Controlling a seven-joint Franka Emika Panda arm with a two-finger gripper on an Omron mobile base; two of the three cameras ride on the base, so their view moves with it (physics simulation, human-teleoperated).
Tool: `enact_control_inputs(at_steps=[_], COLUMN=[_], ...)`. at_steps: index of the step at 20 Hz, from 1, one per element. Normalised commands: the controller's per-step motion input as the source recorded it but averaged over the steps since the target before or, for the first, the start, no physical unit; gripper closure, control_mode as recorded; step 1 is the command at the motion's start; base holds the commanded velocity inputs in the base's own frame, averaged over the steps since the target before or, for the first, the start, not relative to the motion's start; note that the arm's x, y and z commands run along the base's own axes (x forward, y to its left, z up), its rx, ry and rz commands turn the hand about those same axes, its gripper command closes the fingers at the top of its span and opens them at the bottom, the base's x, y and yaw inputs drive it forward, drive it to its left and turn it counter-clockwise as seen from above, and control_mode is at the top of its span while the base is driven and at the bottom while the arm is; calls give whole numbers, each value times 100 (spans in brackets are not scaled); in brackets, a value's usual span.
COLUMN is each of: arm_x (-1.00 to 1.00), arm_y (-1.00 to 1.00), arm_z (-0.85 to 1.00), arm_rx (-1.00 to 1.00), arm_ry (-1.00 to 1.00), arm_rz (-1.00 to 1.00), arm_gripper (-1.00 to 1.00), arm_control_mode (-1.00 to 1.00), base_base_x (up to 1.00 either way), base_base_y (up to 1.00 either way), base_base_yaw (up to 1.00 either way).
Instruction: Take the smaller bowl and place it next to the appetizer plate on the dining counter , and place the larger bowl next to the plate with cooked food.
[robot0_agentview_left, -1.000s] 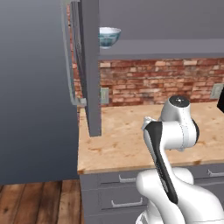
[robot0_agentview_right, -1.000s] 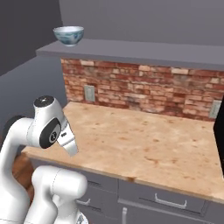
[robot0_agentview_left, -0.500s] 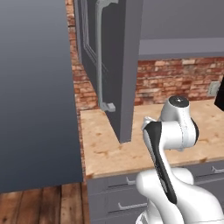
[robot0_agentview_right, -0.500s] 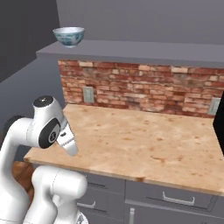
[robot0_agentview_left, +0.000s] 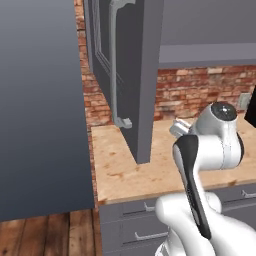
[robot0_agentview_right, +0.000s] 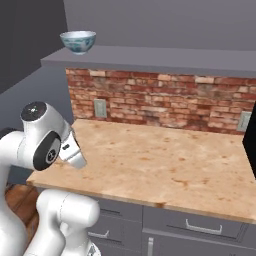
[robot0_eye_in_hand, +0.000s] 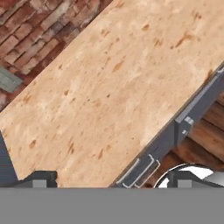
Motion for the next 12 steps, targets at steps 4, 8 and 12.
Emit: enact_control_inputs(at_steps=[4, 8, 12], arm_x=[-31, -27, 2], arm_y=[-26, -16, -2], arm_z=[100, 100, 100], arm_rx=[8, 10, 2], arm_ry=[-46, -30, -13], arm_rz=[8, 24, 26], arm_gripper=[-100, -100, -100], arm_control_mode=[-100, -100, -100], base_base_x=[0, 0, 0], base_base_y=[0, 0, 0], base_base_yaw=[0, 0, 0])
